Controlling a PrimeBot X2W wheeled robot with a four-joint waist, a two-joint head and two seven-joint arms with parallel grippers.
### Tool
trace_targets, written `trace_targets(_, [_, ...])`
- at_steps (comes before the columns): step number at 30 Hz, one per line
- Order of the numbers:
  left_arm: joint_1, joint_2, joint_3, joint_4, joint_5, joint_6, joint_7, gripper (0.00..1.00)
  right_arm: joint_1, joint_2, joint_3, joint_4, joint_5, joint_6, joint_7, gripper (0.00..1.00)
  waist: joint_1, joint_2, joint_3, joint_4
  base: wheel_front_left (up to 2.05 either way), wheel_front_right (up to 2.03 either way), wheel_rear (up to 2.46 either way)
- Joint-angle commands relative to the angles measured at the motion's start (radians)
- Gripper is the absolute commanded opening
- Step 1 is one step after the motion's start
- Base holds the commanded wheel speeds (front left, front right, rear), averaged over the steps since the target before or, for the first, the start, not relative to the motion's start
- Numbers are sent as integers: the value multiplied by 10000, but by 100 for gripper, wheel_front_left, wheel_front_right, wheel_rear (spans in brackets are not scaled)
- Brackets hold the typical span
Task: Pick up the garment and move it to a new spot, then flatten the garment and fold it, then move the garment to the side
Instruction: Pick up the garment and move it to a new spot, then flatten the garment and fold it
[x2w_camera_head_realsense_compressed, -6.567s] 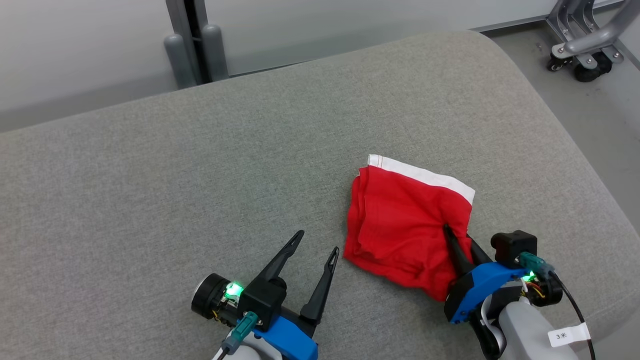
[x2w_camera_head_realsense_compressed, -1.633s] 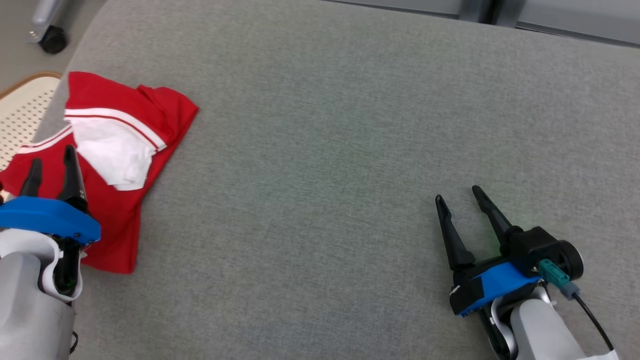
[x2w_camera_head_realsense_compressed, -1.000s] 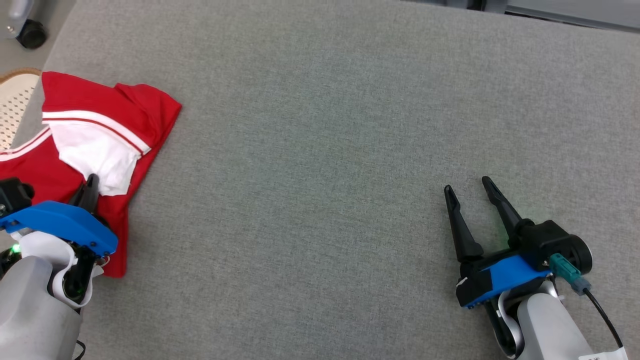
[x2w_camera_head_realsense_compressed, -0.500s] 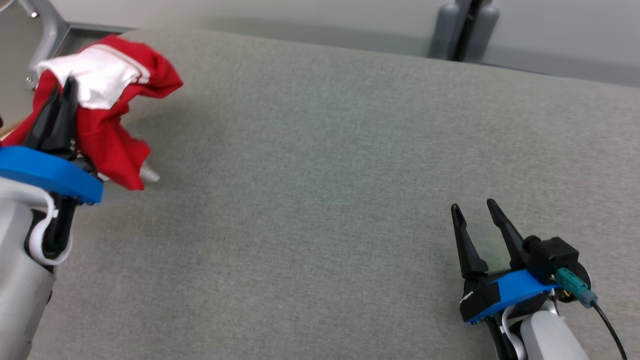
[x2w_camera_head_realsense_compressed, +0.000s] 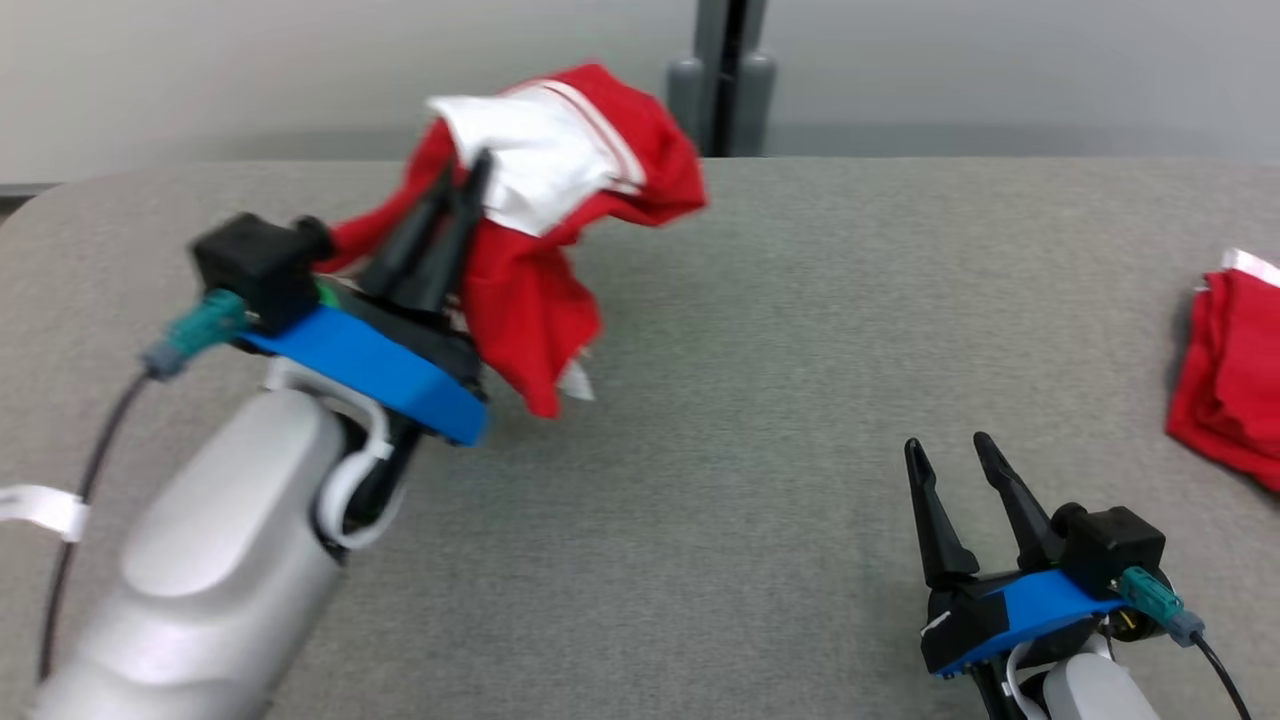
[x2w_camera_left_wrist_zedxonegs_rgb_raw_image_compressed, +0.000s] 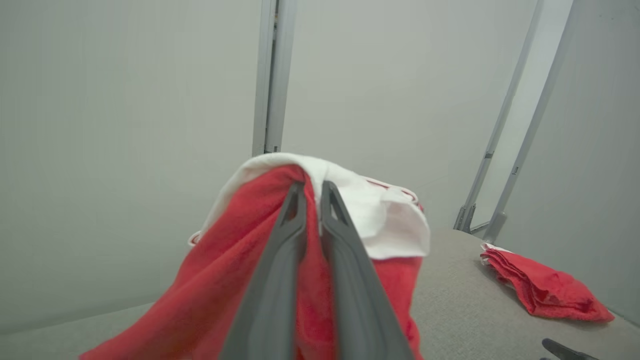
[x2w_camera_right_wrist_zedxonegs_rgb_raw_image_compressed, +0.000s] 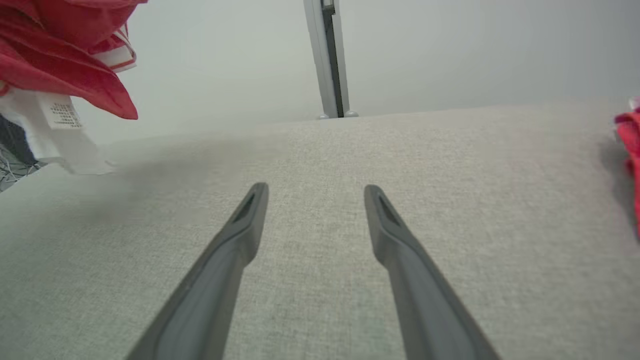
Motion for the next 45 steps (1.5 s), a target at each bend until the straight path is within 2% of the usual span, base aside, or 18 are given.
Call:
trace_targets(1, [93, -152, -79, -12, 44, -16, -45, 0, 145, -34, -1, -35, 59, 1, -2, 100, 1, 0, -180, -286, 0, 0, 0])
trace_targets(2, [196, -376, -210, 15, 54, -17, -49, 0, 153, -32, 22, -35, 80, 1, -4, 100, 1, 0, -176, -428, 0, 0, 0])
trace_targets(3, [426, -864, -407, 108, 39, -16, -65, 0, 172, -32, 21, -27, 151, 1, -4, 100, 1, 0, -166, -662, 0, 0, 0])
trace_targets(4, [426, -864, -407, 108, 39, -16, -65, 0, 172, -32, 21, -27, 151, 1, -4, 100, 1, 0, -166, -662, 0, 0, 0])
trace_targets(8, [1042, -1659, -926, 621, 41, -15, -75, 0, 173, -34, 68, -27, 267, 1, -4, 100, 1, 0, -111, -1012, 0, 0, 0])
trace_targets(9, [1192, -1734, -1055, 875, 158, -15, -78, 26, 186, -32, 77, -35, 281, 1, -2, 100, 1, 0, -106, -1056, 0, 0, 0])
trace_targets(10, [1390, -1904, -1076, 1056, 118, -15, -83, 76, 202, -32, 65, -43, 317, 1, -4, 100, 1, 0, -99, -1081, 0, 0, 0])
trace_targets(11, [1571, -2040, -942, 1215, 95, -15, -86, 100, 217, -31, 64, -53, 338, 1, -4, 100, 1, 0, -97, -1097, 0, 0, 0])
trace_targets(14, [2174, -2173, -578, 1621, 442, -16, -79, 100, 258, -34, 34, -70, 377, 1, -4, 100, 1, 0, -95, -1075, 0, 0, 0])
trace_targets(15, [2496, -2189, 81, 1640, 703, 7, -81, 100, 247, -32, 7, -71, 375, 1, -4, 100, 1, 0, -124, -1003, 0, 0, 0])
trace_targets(16, [2496, -2189, 81, 1640, 703, 7, -81, 100, 247, -32, 7, -71, 375, 1, -4, 100, 1, 0, -124, -1003, 0, 0, 0])
trace_targets(19, [3341, -2194, 1488, 1342, 1356, 173, -79, 100, 168, -34, 24, -54, 364, 1, -4, 100, 1, 0, -210, -894, 0, 0, 0])
trace_targets(23, [4428, -2133, 3036, 947, 2523, 182, -74, 100, 137, -35, 86, -3, 356, 1, -4, 100, 1, 0, -419, -725, 0, 0, 0])
trace_targets(29, [6076, -2646, 5369, 38, 4045, 228, -74, 100, 409, -36, 66, 114, 354, 1, -2, 100, 1, 0, -843, -496, 0, 0, 0])
trace_targets(36, [7644, -3406, 6326, -444, 5346, 48, -74, 100, 909, -34, -62, 297, 277, 1, -4, 100, 1, 0, -1394, -249, 0, 0, 0])
trace_targets(45, [8234, -3733, 6473, -625, 5681, -38, -75, 100, 1106, -34, 115, 450, 111, 1, -4, 100, 1, 0, -1565, -187, 0, 0, 0])
